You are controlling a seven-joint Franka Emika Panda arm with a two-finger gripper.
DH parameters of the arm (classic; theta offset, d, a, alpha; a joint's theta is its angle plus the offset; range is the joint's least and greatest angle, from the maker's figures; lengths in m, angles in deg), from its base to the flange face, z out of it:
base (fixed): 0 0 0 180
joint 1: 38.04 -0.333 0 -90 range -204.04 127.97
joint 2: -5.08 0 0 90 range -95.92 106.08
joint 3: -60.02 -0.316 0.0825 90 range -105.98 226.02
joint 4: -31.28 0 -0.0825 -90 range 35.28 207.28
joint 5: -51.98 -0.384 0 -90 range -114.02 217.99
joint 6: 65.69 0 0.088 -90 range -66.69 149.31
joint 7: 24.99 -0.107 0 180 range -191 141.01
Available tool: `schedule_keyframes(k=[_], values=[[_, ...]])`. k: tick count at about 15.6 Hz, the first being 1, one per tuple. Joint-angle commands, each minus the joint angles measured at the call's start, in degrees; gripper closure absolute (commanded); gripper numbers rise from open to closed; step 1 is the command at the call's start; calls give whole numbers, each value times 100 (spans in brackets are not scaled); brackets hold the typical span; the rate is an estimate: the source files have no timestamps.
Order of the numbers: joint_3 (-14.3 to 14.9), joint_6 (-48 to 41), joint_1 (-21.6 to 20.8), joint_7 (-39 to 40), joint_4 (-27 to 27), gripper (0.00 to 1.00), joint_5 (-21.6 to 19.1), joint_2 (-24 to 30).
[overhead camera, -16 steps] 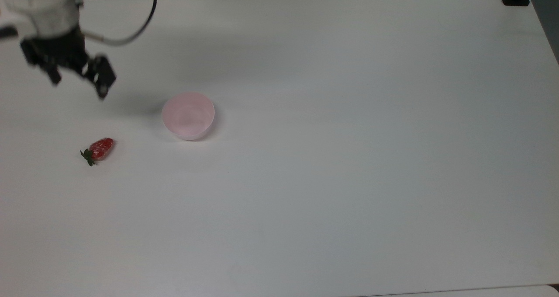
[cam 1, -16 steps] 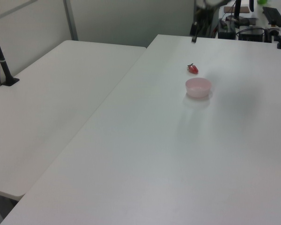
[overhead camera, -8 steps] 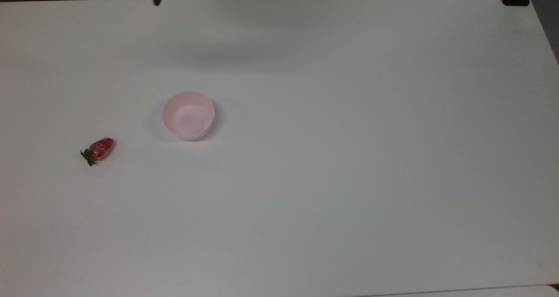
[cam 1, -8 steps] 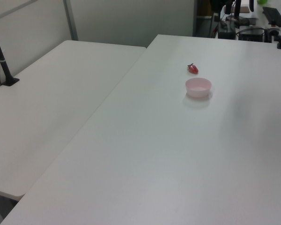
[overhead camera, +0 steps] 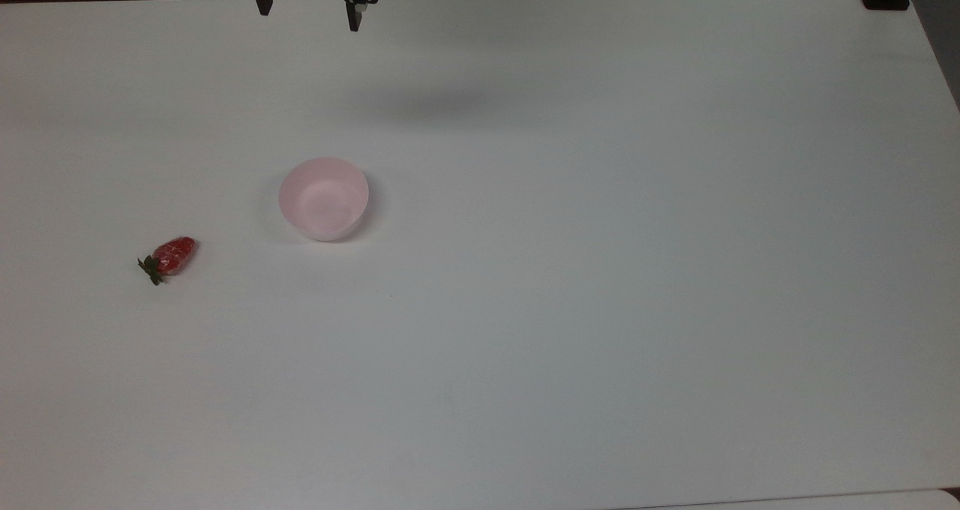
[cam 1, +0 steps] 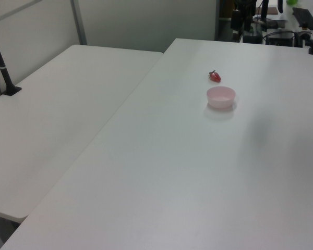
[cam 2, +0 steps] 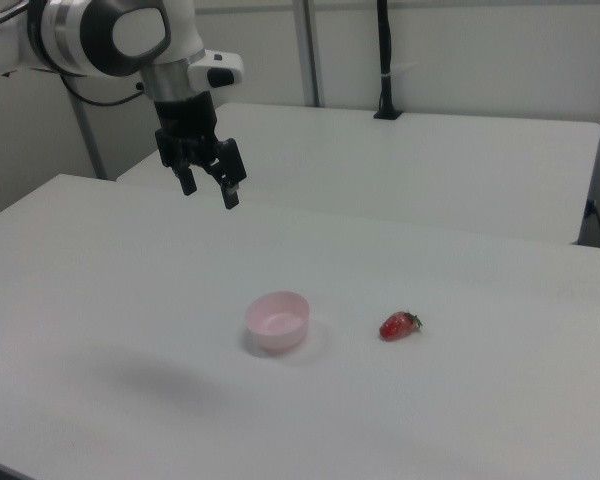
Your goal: Pick up strawberry from bowl
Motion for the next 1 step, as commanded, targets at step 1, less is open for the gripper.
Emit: schedule_keyframes(k=[1], values=[[89,325,-63,-10,235,0,-31,191]])
